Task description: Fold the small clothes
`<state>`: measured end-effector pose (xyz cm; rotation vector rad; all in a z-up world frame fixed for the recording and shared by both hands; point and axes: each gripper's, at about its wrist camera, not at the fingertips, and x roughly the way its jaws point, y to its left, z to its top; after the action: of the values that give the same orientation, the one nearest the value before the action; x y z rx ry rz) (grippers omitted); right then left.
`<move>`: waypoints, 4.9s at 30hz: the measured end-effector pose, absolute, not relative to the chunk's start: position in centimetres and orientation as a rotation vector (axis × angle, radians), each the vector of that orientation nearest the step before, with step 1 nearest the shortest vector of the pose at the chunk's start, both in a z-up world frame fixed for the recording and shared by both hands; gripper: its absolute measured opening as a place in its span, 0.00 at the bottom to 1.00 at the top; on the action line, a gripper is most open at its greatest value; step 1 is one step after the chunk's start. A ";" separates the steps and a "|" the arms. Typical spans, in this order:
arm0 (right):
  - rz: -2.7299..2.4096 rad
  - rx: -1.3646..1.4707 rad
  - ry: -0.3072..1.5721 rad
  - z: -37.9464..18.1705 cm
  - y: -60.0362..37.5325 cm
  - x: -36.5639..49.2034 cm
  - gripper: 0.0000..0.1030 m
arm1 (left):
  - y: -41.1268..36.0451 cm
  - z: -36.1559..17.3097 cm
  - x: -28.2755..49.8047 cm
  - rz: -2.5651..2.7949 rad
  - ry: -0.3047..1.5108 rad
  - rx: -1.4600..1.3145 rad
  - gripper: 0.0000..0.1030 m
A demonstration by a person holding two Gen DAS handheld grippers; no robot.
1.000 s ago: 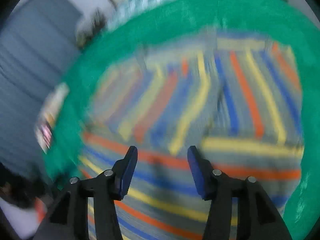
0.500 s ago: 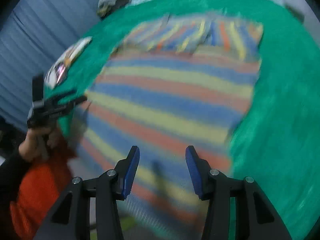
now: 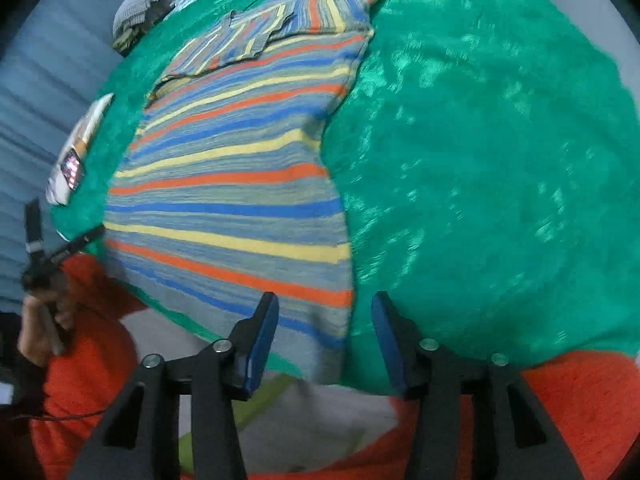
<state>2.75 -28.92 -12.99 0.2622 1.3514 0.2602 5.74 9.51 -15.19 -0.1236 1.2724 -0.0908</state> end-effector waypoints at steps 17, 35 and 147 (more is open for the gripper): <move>0.419 0.401 1.477 -14.3 -27.2 2.4 0.07 | 6.2 -14.6 5.2 -0.241 1.395 -0.011 0.05; 0.198 0.711 0.874 -8.7 -36.0 33.0 0.46 | 7.1 -9.0 40.1 -0.145 1.119 -0.443 0.61; 0.037 0.007 0.962 -18.0 -20.8 10.2 0.93 | -5.4 -17.6 13.0 -0.107 0.942 0.106 0.99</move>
<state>10.17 -20.76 -17.99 0.0074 0.9625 0.0368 12.95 -5.36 -17.59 0.1057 0.9419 -0.1066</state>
